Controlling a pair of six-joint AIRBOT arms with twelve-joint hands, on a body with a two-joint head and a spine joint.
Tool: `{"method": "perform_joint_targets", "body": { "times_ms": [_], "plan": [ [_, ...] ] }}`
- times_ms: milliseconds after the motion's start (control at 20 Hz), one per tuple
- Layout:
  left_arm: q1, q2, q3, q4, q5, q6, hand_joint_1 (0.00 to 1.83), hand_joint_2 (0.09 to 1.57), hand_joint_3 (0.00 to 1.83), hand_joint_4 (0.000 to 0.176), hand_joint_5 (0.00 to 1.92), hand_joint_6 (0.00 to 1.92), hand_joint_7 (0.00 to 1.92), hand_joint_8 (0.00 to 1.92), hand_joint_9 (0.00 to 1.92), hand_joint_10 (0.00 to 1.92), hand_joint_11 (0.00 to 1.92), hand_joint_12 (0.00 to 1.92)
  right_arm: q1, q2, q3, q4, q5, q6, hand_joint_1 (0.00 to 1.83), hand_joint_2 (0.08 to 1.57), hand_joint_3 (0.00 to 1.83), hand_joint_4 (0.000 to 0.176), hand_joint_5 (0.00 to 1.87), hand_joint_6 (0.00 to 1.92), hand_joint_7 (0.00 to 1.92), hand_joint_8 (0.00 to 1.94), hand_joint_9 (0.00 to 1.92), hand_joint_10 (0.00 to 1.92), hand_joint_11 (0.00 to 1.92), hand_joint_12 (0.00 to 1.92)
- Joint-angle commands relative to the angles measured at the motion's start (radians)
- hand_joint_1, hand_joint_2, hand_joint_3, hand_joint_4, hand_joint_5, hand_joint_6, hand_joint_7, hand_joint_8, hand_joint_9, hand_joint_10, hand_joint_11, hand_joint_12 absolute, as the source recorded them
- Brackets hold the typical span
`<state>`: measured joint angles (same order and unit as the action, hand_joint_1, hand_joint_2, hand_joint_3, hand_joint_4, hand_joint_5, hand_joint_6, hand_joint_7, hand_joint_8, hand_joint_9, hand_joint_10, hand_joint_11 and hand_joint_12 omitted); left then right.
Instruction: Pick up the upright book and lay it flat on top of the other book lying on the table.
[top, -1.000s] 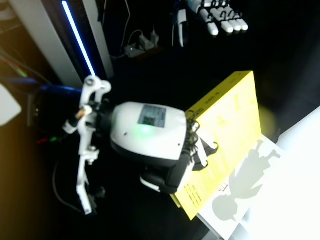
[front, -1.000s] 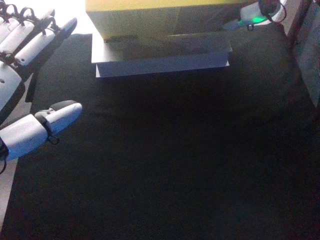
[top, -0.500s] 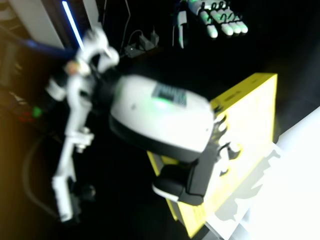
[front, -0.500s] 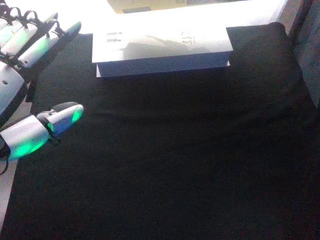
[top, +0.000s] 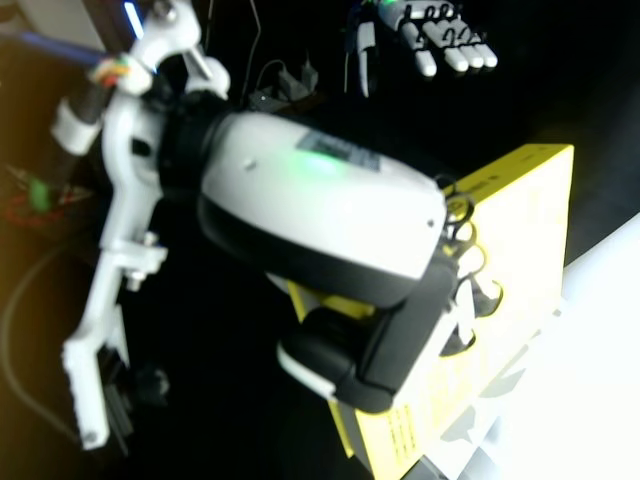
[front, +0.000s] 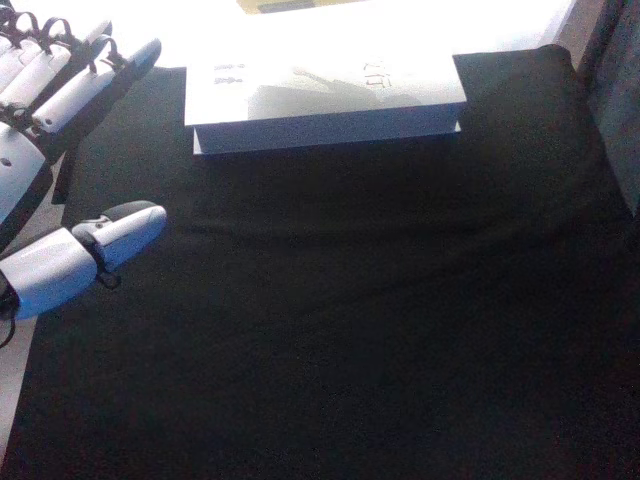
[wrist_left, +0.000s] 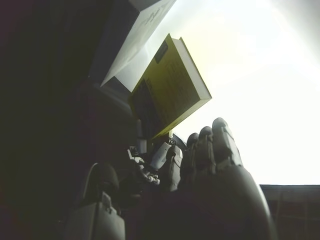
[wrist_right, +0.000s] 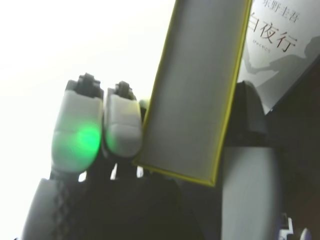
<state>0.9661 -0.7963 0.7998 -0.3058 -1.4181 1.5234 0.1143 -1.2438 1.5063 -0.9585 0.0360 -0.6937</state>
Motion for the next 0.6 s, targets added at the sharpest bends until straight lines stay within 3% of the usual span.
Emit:
{"method": "perform_joint_targets", "body": {
  "times_ms": [0,50,100,300,400,450,550],
  "plan": [
    [-0.005,-0.005,0.007,0.018,-0.133,-0.002,0.22,1.26,0.00,0.142,0.00,0.00,0.00,0.00,0.00,0.00,0.00,0.00,0.023,0.008,0.010,-0.005,0.047,-0.007,1.28,1.31,0.00,0.000,1.11,1.87,1.46,1.94,1.57,1.92,1.61,1.92],
    [-0.005,-0.006,0.007,0.018,-0.138,-0.003,0.23,1.27,0.00,0.145,0.00,0.00,0.00,0.00,0.00,0.00,0.00,0.00,0.023,0.008,0.016,-0.005,0.039,-0.007,1.07,1.41,0.00,0.000,0.70,1.72,1.44,1.94,1.55,1.92,1.59,1.92],
    [-0.005,-0.006,0.006,0.018,-0.140,-0.004,0.22,1.27,0.00,0.145,0.00,0.00,0.00,0.00,0.00,0.00,0.00,0.00,0.023,0.005,0.025,-0.004,0.035,-0.007,1.05,1.40,0.00,0.000,0.65,1.63,1.39,1.94,1.50,1.92,1.53,1.92],
    [-0.005,-0.008,0.006,0.015,-0.151,-0.007,0.22,1.26,0.00,0.173,0.00,0.00,0.00,0.00,0.00,0.00,0.00,0.00,0.020,-0.020,0.070,-0.001,0.003,-0.006,1.08,1.35,0.00,0.000,0.71,1.50,1.26,1.94,1.39,1.92,1.43,1.92],
    [-0.004,-0.008,0.006,0.014,-0.153,-0.008,0.21,1.27,0.00,0.149,0.00,0.00,0.00,0.00,0.00,0.00,0.00,0.00,0.005,-0.035,0.083,0.017,0.001,-0.006,1.04,1.40,0.00,0.000,0.64,1.59,1.12,1.94,1.27,1.92,1.32,1.92],
    [-0.004,-0.008,0.006,0.014,-0.153,-0.009,0.21,1.27,0.00,0.163,0.00,0.00,0.00,0.00,0.00,0.00,0.00,0.00,-0.003,-0.044,0.086,0.017,0.001,-0.006,1.04,1.39,0.00,0.000,0.64,1.58,1.03,1.94,1.16,1.92,1.21,1.92],
    [-0.004,-0.008,0.006,0.013,-0.155,-0.009,0.24,1.27,0.00,0.159,0.00,0.00,0.00,0.00,0.00,0.00,0.00,0.00,-0.020,-0.074,0.107,0.018,0.002,-0.006,1.05,1.36,0.00,0.000,0.69,1.52,0.99,1.94,1.09,1.92,1.14,1.92]
  ]
}}
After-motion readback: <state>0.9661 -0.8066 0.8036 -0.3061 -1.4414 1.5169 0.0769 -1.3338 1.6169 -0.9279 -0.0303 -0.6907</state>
